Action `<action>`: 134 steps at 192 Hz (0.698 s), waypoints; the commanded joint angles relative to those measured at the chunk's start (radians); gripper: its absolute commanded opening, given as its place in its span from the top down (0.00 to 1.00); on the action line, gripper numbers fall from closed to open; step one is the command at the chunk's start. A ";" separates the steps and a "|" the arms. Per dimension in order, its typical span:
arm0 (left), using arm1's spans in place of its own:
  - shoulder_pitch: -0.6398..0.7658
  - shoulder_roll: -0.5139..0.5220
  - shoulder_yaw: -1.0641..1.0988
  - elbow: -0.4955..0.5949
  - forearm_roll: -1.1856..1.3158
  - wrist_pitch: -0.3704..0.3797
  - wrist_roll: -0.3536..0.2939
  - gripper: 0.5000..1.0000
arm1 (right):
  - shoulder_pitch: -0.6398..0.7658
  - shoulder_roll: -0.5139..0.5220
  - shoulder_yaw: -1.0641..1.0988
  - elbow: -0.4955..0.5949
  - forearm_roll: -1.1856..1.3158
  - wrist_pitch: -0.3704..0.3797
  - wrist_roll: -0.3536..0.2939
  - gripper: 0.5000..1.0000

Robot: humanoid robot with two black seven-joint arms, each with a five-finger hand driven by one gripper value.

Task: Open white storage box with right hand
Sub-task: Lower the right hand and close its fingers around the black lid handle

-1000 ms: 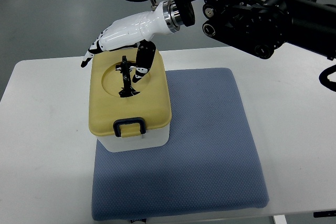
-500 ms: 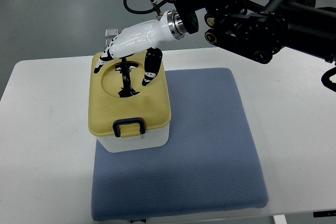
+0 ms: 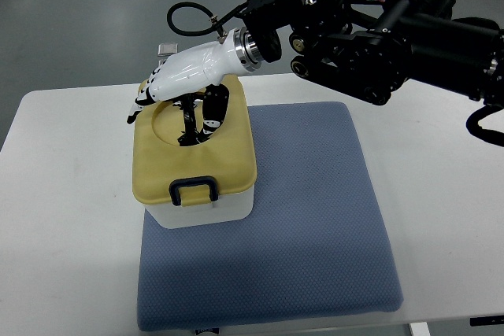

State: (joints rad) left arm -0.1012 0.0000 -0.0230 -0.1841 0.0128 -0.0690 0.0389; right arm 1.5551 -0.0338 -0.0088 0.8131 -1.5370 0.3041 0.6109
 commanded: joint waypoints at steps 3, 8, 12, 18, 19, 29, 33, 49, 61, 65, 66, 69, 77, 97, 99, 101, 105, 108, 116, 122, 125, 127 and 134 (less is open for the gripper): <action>0.000 0.000 0.000 0.000 -0.001 0.000 -0.001 0.00 | 0.000 0.003 0.000 -0.015 -0.025 0.001 0.000 0.22; 0.000 0.000 0.000 0.000 0.001 0.000 0.001 0.00 | 0.000 0.003 -0.002 -0.015 -0.026 0.001 0.000 0.23; 0.000 0.000 0.000 0.000 -0.001 0.000 -0.001 0.00 | 0.000 0.003 -0.002 -0.017 -0.028 0.001 0.000 0.23; 0.000 0.000 0.000 0.000 -0.001 0.000 0.001 0.00 | 0.002 0.003 -0.005 -0.018 -0.028 0.001 0.000 0.23; 0.000 0.000 0.000 0.000 -0.001 0.000 0.001 0.00 | 0.002 0.003 -0.006 -0.018 -0.028 0.001 0.000 0.23; 0.000 0.000 0.000 0.000 -0.001 0.000 -0.001 0.00 | 0.002 0.002 -0.013 -0.020 -0.028 0.001 0.000 0.25; 0.000 0.000 0.000 0.000 -0.001 0.000 -0.001 0.00 | 0.002 0.002 -0.014 -0.020 -0.028 0.001 0.000 0.25; 0.000 0.000 0.002 0.002 -0.001 0.000 -0.001 0.00 | 0.003 0.002 -0.017 -0.020 -0.029 0.001 0.000 0.27; 0.000 0.000 0.002 0.003 -0.001 0.000 -0.001 0.00 | 0.003 0.003 -0.017 -0.020 -0.031 0.001 0.000 0.31; 0.000 0.000 0.002 0.003 -0.001 0.000 -0.001 0.00 | 0.003 0.003 -0.017 -0.020 -0.031 0.001 0.000 0.32; 0.000 0.000 0.002 0.003 -0.001 0.000 -0.001 0.00 | 0.003 0.003 -0.017 -0.020 -0.031 0.001 0.000 0.32; 0.000 0.000 0.002 0.003 -0.001 0.000 -0.001 0.00 | 0.003 0.003 -0.017 -0.020 -0.031 0.001 0.000 0.33; 0.000 0.000 0.002 0.003 0.001 0.000 -0.001 0.00 | 0.003 0.003 -0.017 -0.020 -0.031 0.000 0.000 0.34; 0.000 0.000 0.001 0.003 -0.001 0.000 -0.001 0.00 | 0.003 0.003 -0.016 -0.022 -0.031 -0.002 0.000 0.38; 0.000 0.000 0.002 0.003 -0.001 0.000 -0.001 0.00 | 0.003 0.003 -0.017 -0.020 -0.031 -0.002 0.000 0.38; 0.000 0.000 0.002 0.003 -0.001 0.000 -0.001 0.00 | 0.003 0.003 -0.016 -0.022 -0.031 -0.003 0.000 0.38; 0.000 0.000 0.002 0.003 -0.001 0.000 -0.001 0.00 | 0.003 0.003 -0.017 -0.020 -0.031 -0.008 0.000 0.38; 0.000 0.000 0.002 0.003 -0.001 0.000 -0.001 0.00 | 0.003 0.003 -0.017 -0.020 -0.031 -0.010 0.000 0.38; 0.000 0.000 0.002 0.003 -0.001 0.000 -0.001 0.00 | 0.005 0.005 -0.017 -0.020 -0.031 -0.019 0.000 0.38; 0.000 0.000 0.002 0.003 -0.001 0.000 -0.001 0.00 | 0.005 0.006 -0.017 -0.022 -0.032 -0.022 0.000 0.38; 0.000 0.000 0.002 0.003 -0.001 0.000 -0.001 0.00 | 0.005 0.006 -0.017 -0.020 -0.034 -0.022 0.000 0.39; 0.000 0.000 0.002 0.003 0.001 0.000 -0.001 0.00 | 0.006 0.006 -0.017 -0.020 -0.034 -0.022 0.000 0.39; 0.000 0.000 0.002 0.003 0.001 0.000 -0.001 0.00 | 0.011 0.006 -0.017 -0.022 -0.035 -0.022 0.000 0.39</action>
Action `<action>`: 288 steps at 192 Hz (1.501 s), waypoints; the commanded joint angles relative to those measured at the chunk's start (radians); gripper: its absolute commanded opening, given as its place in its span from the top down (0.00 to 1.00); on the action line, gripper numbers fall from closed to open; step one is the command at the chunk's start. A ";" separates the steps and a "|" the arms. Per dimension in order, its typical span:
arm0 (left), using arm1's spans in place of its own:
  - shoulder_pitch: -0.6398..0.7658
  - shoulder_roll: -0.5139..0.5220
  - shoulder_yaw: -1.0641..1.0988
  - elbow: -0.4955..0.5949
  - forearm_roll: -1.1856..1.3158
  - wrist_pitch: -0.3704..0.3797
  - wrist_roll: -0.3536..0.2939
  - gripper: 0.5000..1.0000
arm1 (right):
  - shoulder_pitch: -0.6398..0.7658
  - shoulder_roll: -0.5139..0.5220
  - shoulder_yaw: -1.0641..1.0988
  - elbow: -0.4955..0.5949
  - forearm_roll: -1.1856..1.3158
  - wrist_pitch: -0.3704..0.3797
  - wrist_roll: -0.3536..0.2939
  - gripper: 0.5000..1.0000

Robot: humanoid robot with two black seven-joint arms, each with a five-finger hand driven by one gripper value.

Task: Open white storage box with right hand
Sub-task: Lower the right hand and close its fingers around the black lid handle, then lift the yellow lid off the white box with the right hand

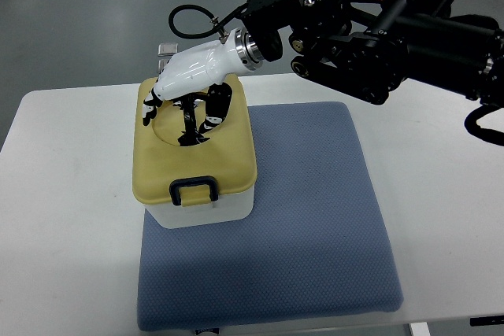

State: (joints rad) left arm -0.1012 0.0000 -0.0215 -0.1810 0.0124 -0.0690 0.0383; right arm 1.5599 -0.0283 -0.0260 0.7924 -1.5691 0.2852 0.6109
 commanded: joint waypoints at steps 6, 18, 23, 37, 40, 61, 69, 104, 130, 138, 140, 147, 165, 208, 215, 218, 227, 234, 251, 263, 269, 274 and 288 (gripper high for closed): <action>0.000 0.000 0.000 -0.002 0.000 0.000 0.000 0.00 | 0.011 0.002 -0.002 -0.001 -0.003 -0.003 0.000 0.40; 0.000 0.000 0.000 0.000 0.000 0.000 0.000 0.00 | 0.014 0.005 -0.008 -0.001 -0.003 -0.003 0.000 0.41; 0.000 0.000 0.000 0.000 0.000 0.000 0.000 0.00 | 0.014 0.007 -0.009 -0.001 -0.003 -0.003 0.000 0.41; 0.000 0.000 0.000 0.000 0.000 0.000 0.000 0.00 | 0.022 0.007 -0.012 -0.001 -0.003 -0.005 0.000 0.43; 0.000 0.000 0.000 0.000 0.000 0.000 0.002 0.00 | 0.022 0.007 -0.012 -0.002 -0.002 -0.003 0.000 0.44; 0.000 0.000 0.000 0.000 0.000 0.000 0.000 0.00 | 0.025 0.007 -0.012 -0.002 -0.002 -0.003 0.000 0.47; 0.000 0.000 0.000 0.000 0.000 0.000 0.000 0.00 | 0.026 0.007 -0.012 -0.002 -0.002 -0.003 0.000 0.48; 0.000 0.000 0.000 0.000 0.000 0.000 0.000 0.00 | 0.029 0.005 -0.014 -0.002 -0.003 -0.005 0.000 0.56; 0.000 0.000 0.000 0.000 0.000 0.000 0.002 0.00 | 0.031 0.005 -0.014 -0.002 -0.002 -0.005 0.000 0.61; 0.000 0.000 0.000 0.000 0.000 0.000 0.000 0.00 | 0.031 0.005 -0.014 -0.002 -0.003 -0.005 0.000 0.64; 0.000 0.000 0.000 0.002 0.000 0.000 0.000 0.00 | 0.031 0.005 -0.014 -0.002 -0.003 -0.005 0.000 0.65; 0.000 0.000 0.000 0.002 0.000 0.000 0.000 0.00 | 0.031 0.005 -0.014 -0.002 -0.003 -0.005 0.000 0.66; 0.000 0.000 0.000 0.014 0.000 0.000 0.000 0.00 | 0.032 0.002 -0.015 -0.002 -0.002 -0.005 0.000 0.69; 0.000 0.000 0.000 0.020 0.000 0.000 0.002 0.00 | 0.031 0.002 -0.022 -0.002 -0.003 -0.006 0.000 0.75; 0.000 0.000 0.000 0.021 0.000 0.000 0.002 0.00 | 0.031 0.001 -0.022 -0.002 -0.003 -0.006 0.000 0.75; 0.000 0.000 0.000 0.021 0.000 0.000 0.002 0.00 | 0.031 -0.001 -0.022 -0.002 -0.003 -0.006 0.000 0.76; 0.000 0.000 0.000 0.021 0.000 0.000 0.000 0.00 | 0.031 -0.002 -0.022 -0.002 -0.002 -0.005 0.000 0.76; 0.000 0.000 0.000 0.021 0.000 0.000 0.000 0.00 | 0.031 -0.004 -0.023 -0.002 -0.002 -0.005 0.000 0.77; 0.000 0.000 0.000 0.020 0.000 0.000 0.000 0.00 | 0.031 -0.005 -0.028 -0.002 -0.002 -0.005 0.000 0.83; 0.000 0.000 0.002 0.020 0.000 0.000 0.000 0.00 | 0.031 -0.005 -0.029 -0.002 -0.003 -0.005 0.000 0.91; 0.000 0.000 0.002 0.020 0.000 0.000 0.002 0.00 | 0.031 -0.007 -0.029 -0.002 -0.003 -0.005 0.000 0.95; 0.000 0.000 0.000 0.020 0.000 0.000 0.002 0.00 | 0.029 -0.007 -0.029 -0.002 -0.003 -0.006 0.000 0.99; 0.000 0.000 0.000 0.020 0.000 0.000 0.000 0.00 | 0.029 -0.009 -0.029 -0.004 -0.003 -0.006 0.000 1.00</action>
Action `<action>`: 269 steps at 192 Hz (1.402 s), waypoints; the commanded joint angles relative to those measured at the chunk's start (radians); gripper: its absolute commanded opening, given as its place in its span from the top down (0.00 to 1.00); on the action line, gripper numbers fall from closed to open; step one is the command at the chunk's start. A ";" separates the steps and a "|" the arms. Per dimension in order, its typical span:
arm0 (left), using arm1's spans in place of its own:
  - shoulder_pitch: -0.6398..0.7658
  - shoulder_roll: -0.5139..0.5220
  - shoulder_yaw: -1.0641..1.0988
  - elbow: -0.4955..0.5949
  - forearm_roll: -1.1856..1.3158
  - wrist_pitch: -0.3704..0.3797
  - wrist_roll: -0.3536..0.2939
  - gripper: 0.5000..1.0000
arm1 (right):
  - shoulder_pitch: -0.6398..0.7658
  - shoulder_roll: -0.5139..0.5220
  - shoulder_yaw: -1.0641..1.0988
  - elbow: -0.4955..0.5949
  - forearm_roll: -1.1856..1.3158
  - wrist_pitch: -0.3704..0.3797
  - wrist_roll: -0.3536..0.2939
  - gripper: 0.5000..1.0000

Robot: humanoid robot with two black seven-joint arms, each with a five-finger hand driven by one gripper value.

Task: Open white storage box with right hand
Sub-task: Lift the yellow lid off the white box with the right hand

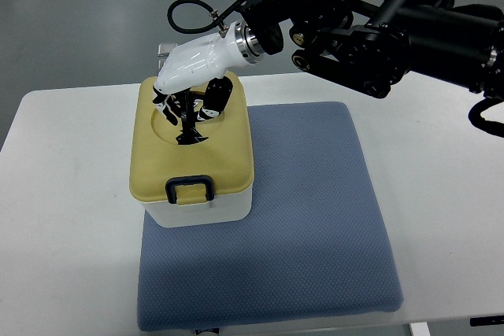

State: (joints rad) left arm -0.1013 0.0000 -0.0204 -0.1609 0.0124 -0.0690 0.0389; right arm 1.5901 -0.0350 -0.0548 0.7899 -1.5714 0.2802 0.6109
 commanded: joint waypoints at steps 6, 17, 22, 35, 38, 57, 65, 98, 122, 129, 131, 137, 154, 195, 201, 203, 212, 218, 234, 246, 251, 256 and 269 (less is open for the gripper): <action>0.000 0.000 0.000 0.000 0.000 0.000 -0.001 0.00 | 0.001 -0.002 0.000 -0.001 -0.001 0.001 0.000 1.00; 0.000 0.000 0.000 0.000 0.000 0.000 -0.001 0.00 | 0.001 -0.003 0.000 -0.001 -0.001 -0.001 0.000 1.00; 0.000 0.000 -0.001 0.000 0.000 0.000 -0.001 0.00 | -0.001 -0.003 0.000 -0.003 0.001 -0.001 0.000 1.00; 0.000 0.000 -0.001 0.000 0.000 0.000 -0.001 0.00 | 0.001 -0.003 0.000 -0.008 0.001 -0.001 0.000 1.00; 0.000 0.000 0.000 0.000 0.000 0.000 -0.001 0.00 | -0.001 -0.003 0.000 -0.008 -0.001 -0.001 0.000 1.00; 0.000 0.000 -0.001 0.000 0.000 0.000 0.001 0.00 | 0.001 -0.005 0.001 -0.008 0.001 -0.006 0.000 1.00; 0.000 0.000 0.000 0.000 0.000 0.000 -0.001 0.00 | 0.001 -0.005 0.001 -0.008 0.001 -0.010 0.000 1.00; 0.000 0.000 0.000 0.000 0.000 0.000 -0.001 0.00 | 0.019 -0.003 0.003 -0.008 0.001 -0.019 0.000 1.00; 0.000 0.000 -0.001 0.000 0.000 0.000 -0.001 0.00 | 0.037 -0.005 0.006 -0.008 0.002 -0.019 0.000 1.00; 0.000 0.000 -0.001 0.000 0.001 0.000 0.001 0.00 | 0.048 -0.005 0.006 -0.008 0.004 -0.019 0.000 1.00; 0.000 0.000 -0.001 0.000 0.000 0.000 -0.001 0.00 | 0.050 -0.005 0.007 -0.008 0.004 -0.019 0.000 1.00; 0.000 0.000 0.000 0.000 0.001 0.000 -0.001 0.00 | 0.054 -0.006 0.009 -0.008 0.004 -0.019 0.000 1.00; 0.000 0.000 0.000 0.000 0.000 0.000 -0.001 0.00 | 0.056 -0.013 0.020 -0.008 0.004 -0.019 0.000 1.00; 0.000 0.000 0.000 0.000 0.000 0.000 0.001 0.00 | 0.057 -0.049 0.023 -0.012 0.021 -0.019 0.000 1.00; 0.000 0.000 0.000 0.000 0.000 0.000 -0.001 0.00 | 0.056 -0.059 0.024 -0.014 0.022 -0.019 0.000 1.00; 0.000 0.000 -0.001 0.000 0.000 0.000 0.001 0.00 | 0.056 -0.063 0.024 -0.014 0.022 -0.019 0.000 1.00; 0.000 0.000 -0.001 0.000 0.000 0.000 -0.001 0.00 | 0.056 -0.078 0.029 -0.014 0.030 -0.019 0.000 1.00; 0.000 0.000 0.000 0.000 0.001 0.000 -0.001 0.00 | 0.053 -0.091 0.039 -0.015 0.036 -0.018 0.000 1.00; 0.000 0.000 -0.001 0.000 0.001 0.000 -0.001 0.00 | 0.050 -0.120 0.069 -0.024 0.047 -0.012 0.000 1.00; 0.000 0.000 0.000 0.000 0.000 0.000 -0.001 0.00 | 0.047 -0.143 0.076 -0.040 0.056 -0.010 0.000 1.00; 0.000 0.000 -0.001 -0.002 0.001 0.000 -0.001 0.00 | 0.045 -0.151 0.076 -0.043 0.062 -0.010 0.000 1.00; 0.000 0.000 -0.001 -0.002 0.000 0.000 -0.001 0.00 | 0.045 -0.161 0.079 -0.046 0.068 -0.007 0.000 1.00; 0.000 0.000 -0.001 -0.002 0.001 0.000 -0.001 0.00 | 0.042 -0.195 0.076 -0.054 0.091 -0.001 0.000 1.00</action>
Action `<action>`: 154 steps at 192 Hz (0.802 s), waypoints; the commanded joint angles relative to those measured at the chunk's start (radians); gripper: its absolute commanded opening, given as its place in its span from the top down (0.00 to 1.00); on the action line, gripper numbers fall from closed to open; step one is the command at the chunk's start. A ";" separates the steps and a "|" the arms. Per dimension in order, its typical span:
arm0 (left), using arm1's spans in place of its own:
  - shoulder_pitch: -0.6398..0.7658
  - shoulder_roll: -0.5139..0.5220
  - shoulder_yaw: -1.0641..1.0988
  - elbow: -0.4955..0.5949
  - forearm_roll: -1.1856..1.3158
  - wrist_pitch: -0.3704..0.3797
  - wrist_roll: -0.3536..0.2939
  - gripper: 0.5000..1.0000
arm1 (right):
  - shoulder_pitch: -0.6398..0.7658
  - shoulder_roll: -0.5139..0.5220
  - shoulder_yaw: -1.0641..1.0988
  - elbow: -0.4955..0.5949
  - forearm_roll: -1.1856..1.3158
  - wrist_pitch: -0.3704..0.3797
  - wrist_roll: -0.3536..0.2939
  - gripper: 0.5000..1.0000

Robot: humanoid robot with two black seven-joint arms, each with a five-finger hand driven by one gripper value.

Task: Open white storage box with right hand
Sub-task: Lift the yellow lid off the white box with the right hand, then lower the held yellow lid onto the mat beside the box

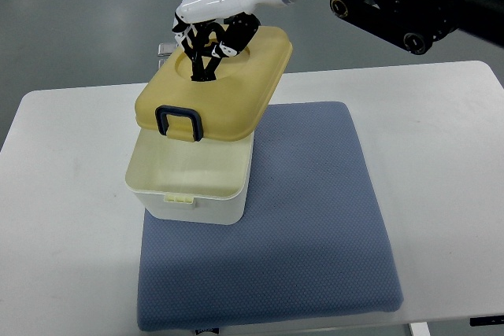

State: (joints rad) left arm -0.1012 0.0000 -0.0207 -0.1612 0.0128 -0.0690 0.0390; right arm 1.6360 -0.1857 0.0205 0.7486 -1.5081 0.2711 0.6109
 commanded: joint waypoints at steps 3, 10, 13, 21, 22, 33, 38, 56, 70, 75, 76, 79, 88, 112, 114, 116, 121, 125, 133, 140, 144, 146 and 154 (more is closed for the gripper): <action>0.000 0.000 -0.001 -0.001 0.001 0.000 -0.001 0.00 | -0.004 -0.047 -0.001 -0.012 0.031 0.008 0.000 1.00; 0.000 0.000 -0.001 -0.001 0.001 0.000 -0.001 0.00 | -0.005 -0.060 -0.005 -0.012 0.037 0.010 0.000 1.00; 0.000 0.000 -0.001 -0.003 0.000 0.000 -0.001 0.00 | -0.005 -0.067 -0.010 -0.012 0.039 0.011 0.000 1.00; 0.000 0.000 -0.001 -0.003 0.001 0.000 -0.001 0.00 | -0.007 -0.087 -0.016 -0.012 0.039 0.017 0.000 1.00; 0.000 0.000 -0.001 -0.003 0.001 0.000 -0.001 0.00 | -0.007 -0.087 -0.016 -0.012 0.039 0.017 0.000 1.00; 0.000 0.000 -0.001 -0.003 0.001 0.000 -0.001 0.00 | -0.011 -0.117 -0.016 -0.011 0.039 0.033 0.000 1.00; 0.000 0.000 -0.001 -0.004 0.000 0.000 -0.001 0.00 | -0.021 -0.135 -0.014 -0.011 0.039 0.043 0.000 1.00; 0.000 0.000 -0.002 -0.004 0.001 0.000 0.001 0.00 | -0.053 -0.164 -0.016 -0.012 0.035 0.056 0.000 1.00; 0.000 0.000 -0.002 -0.004 0.001 0.000 -0.001 0.00 | -0.065 -0.187 -0.017 -0.012 0.028 0.057 0.000 1.00; 0.000 0.000 -0.002 -0.004 0.001 0.000 -0.001 0.00 | -0.068 -0.201 -0.019 -0.012 0.025 0.059 0.000 1.00; 0.000 0.000 -0.002 -0.004 0.001 0.000 -0.001 0.00 | -0.068 -0.201 -0.019 -0.012 0.025 0.059 0.000 1.00; 0.000 0.000 -0.002 -0.004 0.001 0.000 -0.001 0.00 | -0.071 -0.209 -0.020 -0.012 0.023 0.057 0.000 1.00; 0.000 0.000 -0.002 -0.004 0.001 0.000 -0.001 0.00 | -0.079 -0.225 -0.031 -0.014 0.023 0.057 0.000 1.00; 0.000 0.000 -0.002 -0.004 0.001 0.000 -0.001 0.00 | -0.087 -0.256 -0.074 -0.014 0.023 0.050 0.000 1.00; 0.000 0.000 -0.002 -0.004 0.000 0.000 -0.001 0.00 | -0.087 -0.259 -0.079 -0.014 0.023 0.049 0.000 1.00; 0.000 0.000 -0.002 -0.004 0.000 0.000 -0.001 0.00 | -0.087 -0.259 -0.079 -0.014 0.023 0.049 0.000 1.00; 0.000 0.000 -0.002 -0.006 0.001 0.000 -0.001 0.00 | -0.088 -0.267 -0.089 -0.014 0.023 0.048 0.000 1.00; 0.000 0.000 -0.002 -0.006 0.001 0.000 -0.001 0.00 | -0.088 -0.271 -0.097 -0.014 0.023 0.048 0.000 1.00; 0.000 0.000 -0.002 -0.008 0.000 0.000 -0.001 0.00 | -0.097 -0.278 -0.109 -0.014 0.023 0.045 0.000 1.00; 0.000 0.000 -0.002 -0.008 0.001 0.000 -0.001 0.00 | -0.105 -0.282 -0.116 -0.014 0.023 0.043 0.000 1.00; -0.002 0.000 -0.002 -0.008 0.001 0.000 0.001 0.00 | -0.110 -0.285 -0.117 -0.015 0.023 0.043 0.000 1.00; 0.000 0.000 -0.002 -0.008 0.001 0.000 -0.001 0.00 | -0.113 -0.287 -0.117 -0.015 0.023 0.043 0.000 1.00; 0.000 0.000 -0.002 -0.009 0.000 0.000 -0.001 0.00 | -0.123 -0.291 -0.119 -0.015 0.023 0.043 0.000 1.00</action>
State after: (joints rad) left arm -0.1013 0.0000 -0.0231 -0.1682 0.0137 -0.0690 0.0383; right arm 1.5348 -0.4636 -0.0873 0.7346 -1.4850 0.3161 0.6108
